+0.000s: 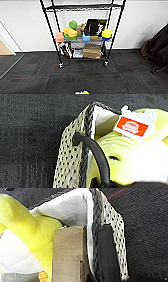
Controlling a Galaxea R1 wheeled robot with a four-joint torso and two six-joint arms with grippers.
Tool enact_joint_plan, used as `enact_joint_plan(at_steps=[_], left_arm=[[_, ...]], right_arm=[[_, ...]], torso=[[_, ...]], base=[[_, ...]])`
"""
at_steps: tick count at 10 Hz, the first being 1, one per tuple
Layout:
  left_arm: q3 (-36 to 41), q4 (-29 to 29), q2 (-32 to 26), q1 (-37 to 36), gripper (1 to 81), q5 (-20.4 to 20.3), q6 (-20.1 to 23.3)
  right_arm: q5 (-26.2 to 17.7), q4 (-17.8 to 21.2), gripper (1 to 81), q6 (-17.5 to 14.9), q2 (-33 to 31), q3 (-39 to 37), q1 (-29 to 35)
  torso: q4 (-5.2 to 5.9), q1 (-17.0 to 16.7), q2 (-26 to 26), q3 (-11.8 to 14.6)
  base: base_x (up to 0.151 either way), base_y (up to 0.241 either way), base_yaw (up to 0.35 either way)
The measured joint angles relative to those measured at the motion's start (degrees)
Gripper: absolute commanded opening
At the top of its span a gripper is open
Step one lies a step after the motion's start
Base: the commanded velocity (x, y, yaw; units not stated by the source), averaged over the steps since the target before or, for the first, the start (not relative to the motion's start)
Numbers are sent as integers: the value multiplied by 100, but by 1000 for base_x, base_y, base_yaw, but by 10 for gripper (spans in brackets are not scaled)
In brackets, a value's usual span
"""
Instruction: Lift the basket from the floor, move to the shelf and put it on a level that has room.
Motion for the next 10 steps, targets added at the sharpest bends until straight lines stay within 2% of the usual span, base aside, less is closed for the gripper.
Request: enact_joint_plan(at_steps=[4,7,10], left_arm=[[1212,-284,-639,83,10,-750,-6],[1573,-423,-970,288,10,-1241,-28],[1655,-505,-1036,338,10,-1263,-50]], right_arm=[[-34,-9,10,835,-477,714,297],[-11,-7,10,1036,-639,1145,614],[-52,-7,10,1139,-909,1671,625]], torso=[[0,0,0,-2],[0,-2,5,-2],[0,-247,402,-5]], base=[[0,0,0],[0,0,0],[0,0,0]])
